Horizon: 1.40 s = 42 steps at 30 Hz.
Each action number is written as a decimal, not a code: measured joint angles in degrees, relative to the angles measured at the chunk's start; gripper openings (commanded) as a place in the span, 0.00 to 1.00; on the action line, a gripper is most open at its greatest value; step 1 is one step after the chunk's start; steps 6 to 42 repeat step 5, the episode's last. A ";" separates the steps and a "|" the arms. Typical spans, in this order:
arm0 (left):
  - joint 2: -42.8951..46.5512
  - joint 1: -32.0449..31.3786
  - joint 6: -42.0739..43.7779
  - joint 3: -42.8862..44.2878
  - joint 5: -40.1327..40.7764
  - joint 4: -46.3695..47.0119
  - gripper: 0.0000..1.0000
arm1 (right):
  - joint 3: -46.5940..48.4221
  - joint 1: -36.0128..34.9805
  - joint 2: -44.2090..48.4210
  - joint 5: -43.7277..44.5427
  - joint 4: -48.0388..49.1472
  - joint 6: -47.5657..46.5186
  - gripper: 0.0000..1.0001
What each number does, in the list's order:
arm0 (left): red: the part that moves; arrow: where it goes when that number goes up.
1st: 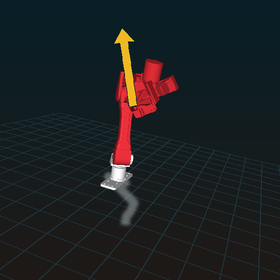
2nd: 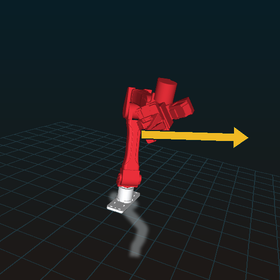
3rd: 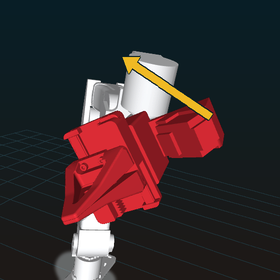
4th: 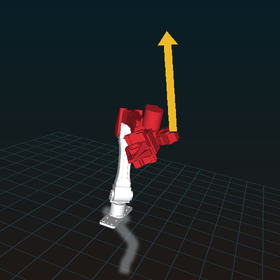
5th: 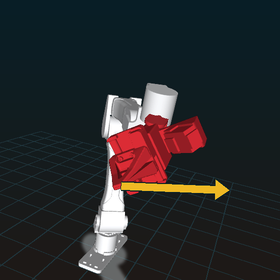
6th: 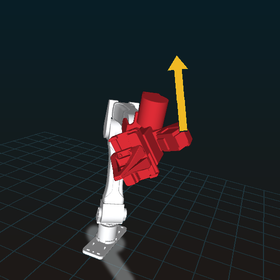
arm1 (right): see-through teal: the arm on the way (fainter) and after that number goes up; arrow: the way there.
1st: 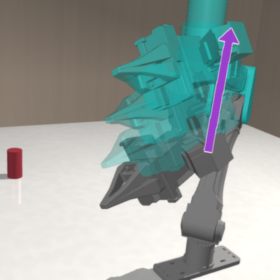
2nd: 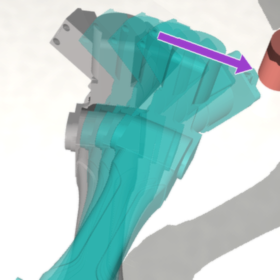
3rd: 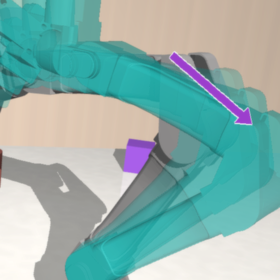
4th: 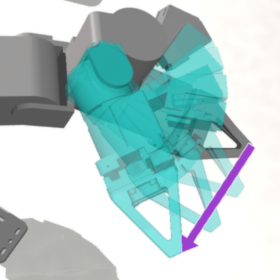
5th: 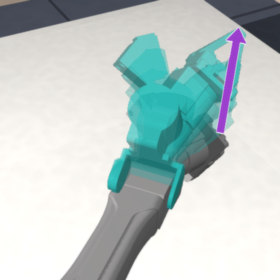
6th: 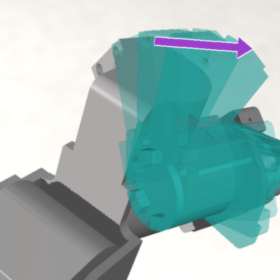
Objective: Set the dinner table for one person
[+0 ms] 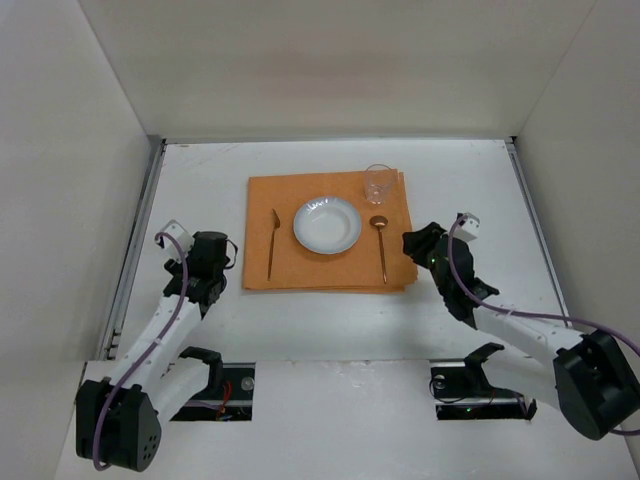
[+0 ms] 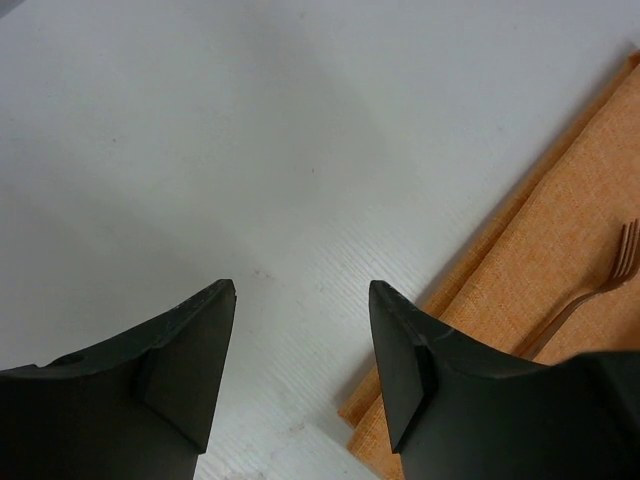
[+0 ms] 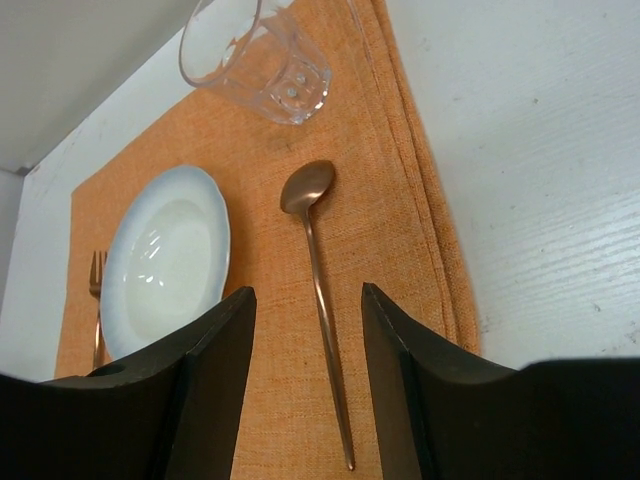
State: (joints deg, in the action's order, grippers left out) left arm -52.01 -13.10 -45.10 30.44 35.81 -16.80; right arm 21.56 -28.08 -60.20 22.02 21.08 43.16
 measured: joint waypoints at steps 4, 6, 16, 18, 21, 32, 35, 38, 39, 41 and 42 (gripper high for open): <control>0.00 0.42 -0.22 0.00 -0.31 1.55 0.52 | 0.00 0.00 -0.72 -0.02 0.02 0.04 0.53; 0.00 0.42 -0.20 0.00 -0.37 1.81 0.53 | 0.00 0.00 -0.72 -0.02 0.07 0.15 0.53; 0.00 0.42 -0.20 0.00 -0.37 1.81 0.53 | 0.00 0.00 -0.72 -0.02 0.07 0.15 0.53; 0.00 0.42 -0.20 0.00 -0.37 1.81 0.53 | 0.00 0.00 -0.72 -0.02 0.07 0.15 0.53; 0.00 0.42 -0.20 0.00 -0.37 1.81 0.53 | 0.00 0.00 -0.72 -0.02 0.07 0.15 0.53; 0.00 0.42 -0.20 0.00 -0.37 1.81 0.53 | 0.00 0.00 -0.72 -0.02 0.07 0.15 0.53; 0.00 0.42 -0.20 0.00 -0.37 1.81 0.53 | 0.00 0.00 -0.72 -0.02 0.07 0.15 0.53; 0.00 0.42 -0.20 0.00 -0.37 1.81 0.53 | 0.00 0.00 -0.72 -0.02 0.07 0.15 0.53; 0.00 0.42 -0.20 0.00 -0.37 1.81 0.53 | 0.00 0.00 -0.72 -0.02 0.07 0.15 0.53; 0.00 0.42 -0.20 0.00 -0.37 1.81 0.53 | 0.00 0.00 -0.72 -0.02 0.07 0.15 0.53; 0.00 0.42 -0.20 0.00 -0.37 1.81 0.53 | 0.00 0.00 -0.72 -0.02 0.07 0.15 0.53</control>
